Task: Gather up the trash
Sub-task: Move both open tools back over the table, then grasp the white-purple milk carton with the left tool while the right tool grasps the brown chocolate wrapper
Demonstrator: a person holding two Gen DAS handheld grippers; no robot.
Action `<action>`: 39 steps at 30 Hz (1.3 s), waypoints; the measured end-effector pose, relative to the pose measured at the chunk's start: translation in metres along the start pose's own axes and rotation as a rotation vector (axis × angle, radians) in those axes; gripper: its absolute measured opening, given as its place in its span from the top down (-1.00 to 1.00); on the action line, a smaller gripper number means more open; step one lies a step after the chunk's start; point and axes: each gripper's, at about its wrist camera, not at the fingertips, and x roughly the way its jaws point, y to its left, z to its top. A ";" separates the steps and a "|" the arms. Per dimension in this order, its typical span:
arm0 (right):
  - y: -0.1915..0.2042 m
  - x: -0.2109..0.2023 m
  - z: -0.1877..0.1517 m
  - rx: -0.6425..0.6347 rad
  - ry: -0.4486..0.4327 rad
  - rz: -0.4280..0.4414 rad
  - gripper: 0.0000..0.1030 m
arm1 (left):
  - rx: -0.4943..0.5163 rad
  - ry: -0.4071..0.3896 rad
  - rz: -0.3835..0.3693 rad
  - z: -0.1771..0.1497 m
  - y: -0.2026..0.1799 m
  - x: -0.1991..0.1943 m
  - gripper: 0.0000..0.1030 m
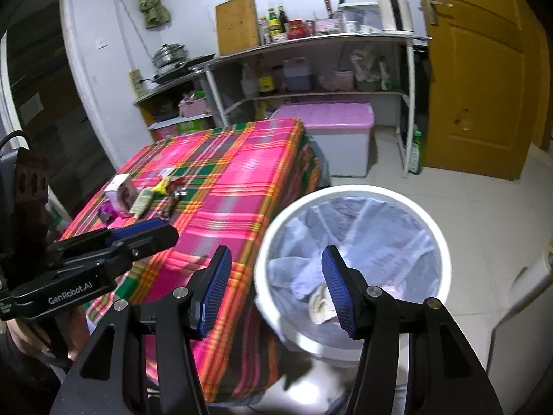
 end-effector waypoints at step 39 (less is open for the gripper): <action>0.115 0.102 0.024 -0.167 0.143 0.155 -0.08 | -0.235 -0.118 0.447 -0.018 0.181 -0.073 0.11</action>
